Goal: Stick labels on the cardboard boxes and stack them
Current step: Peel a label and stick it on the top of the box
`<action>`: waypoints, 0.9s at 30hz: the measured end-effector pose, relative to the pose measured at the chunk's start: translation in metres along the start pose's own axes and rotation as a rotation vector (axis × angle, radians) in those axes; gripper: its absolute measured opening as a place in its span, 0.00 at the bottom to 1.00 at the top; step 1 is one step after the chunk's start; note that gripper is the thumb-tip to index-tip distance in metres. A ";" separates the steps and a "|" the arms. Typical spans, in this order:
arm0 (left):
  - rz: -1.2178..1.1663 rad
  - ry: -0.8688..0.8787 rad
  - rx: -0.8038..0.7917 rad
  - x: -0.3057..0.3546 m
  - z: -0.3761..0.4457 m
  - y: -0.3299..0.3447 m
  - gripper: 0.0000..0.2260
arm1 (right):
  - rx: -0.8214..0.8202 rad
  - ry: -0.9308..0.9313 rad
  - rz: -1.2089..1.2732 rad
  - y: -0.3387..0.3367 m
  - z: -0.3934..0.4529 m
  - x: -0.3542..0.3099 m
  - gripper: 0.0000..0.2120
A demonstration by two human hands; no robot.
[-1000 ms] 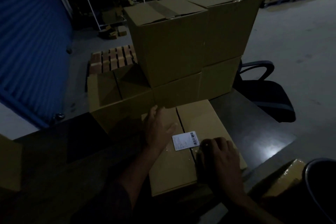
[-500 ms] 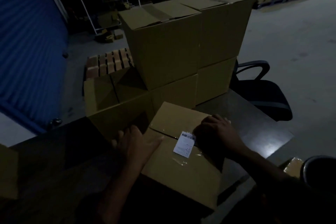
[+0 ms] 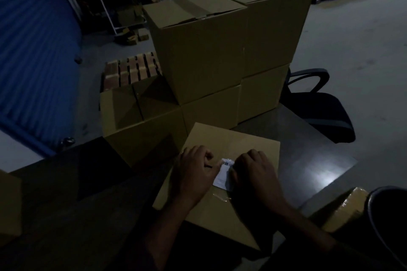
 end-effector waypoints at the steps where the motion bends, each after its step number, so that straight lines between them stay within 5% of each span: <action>1: -0.001 0.002 0.007 -0.001 -0.001 0.000 0.13 | 0.011 -0.006 0.011 -0.001 -0.001 0.000 0.09; 27: -0.030 0.006 0.059 -0.001 -0.002 -0.003 0.11 | -0.065 -0.023 -0.009 0.007 0.010 -0.016 0.21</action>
Point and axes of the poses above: each hand's wrist, its own z-axis towards the middle knuckle, its own y-axis out of the palm, x = y × z, the point moved 8 cm from there along z, towards the middle knuckle, and after that the axes turned 7 degrees about -z, right-handed, at the moved point
